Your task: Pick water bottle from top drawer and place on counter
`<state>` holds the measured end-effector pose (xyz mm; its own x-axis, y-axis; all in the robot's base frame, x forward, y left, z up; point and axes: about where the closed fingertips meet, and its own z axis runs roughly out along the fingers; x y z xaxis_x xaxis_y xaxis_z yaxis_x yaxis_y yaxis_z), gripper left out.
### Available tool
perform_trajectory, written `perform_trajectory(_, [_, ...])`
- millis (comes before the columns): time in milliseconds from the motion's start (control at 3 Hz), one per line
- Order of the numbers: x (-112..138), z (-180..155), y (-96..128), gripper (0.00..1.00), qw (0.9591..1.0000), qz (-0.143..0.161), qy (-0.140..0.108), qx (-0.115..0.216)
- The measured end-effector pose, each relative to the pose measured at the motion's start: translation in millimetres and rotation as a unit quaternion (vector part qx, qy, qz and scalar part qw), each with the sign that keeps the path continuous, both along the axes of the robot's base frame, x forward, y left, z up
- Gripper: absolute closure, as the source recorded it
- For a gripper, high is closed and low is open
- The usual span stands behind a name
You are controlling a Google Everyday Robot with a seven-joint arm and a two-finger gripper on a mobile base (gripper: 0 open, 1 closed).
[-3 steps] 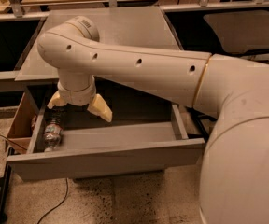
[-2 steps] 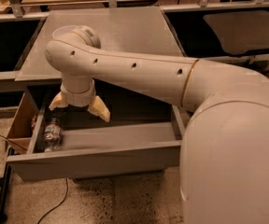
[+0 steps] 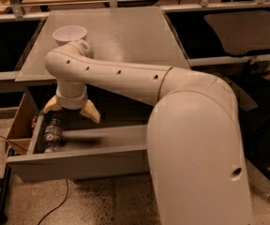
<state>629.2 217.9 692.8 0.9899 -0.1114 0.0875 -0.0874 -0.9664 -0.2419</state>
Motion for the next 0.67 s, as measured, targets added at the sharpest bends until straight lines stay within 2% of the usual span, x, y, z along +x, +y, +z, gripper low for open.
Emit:
perform_trajectory(333, [5.0,-22.4,23.0,0.00,0.9999,0.009,0.005,0.010])
perform_trajectory(667, [6.3,-34.4,33.5,0.14,0.9998,0.011,0.008,0.015])
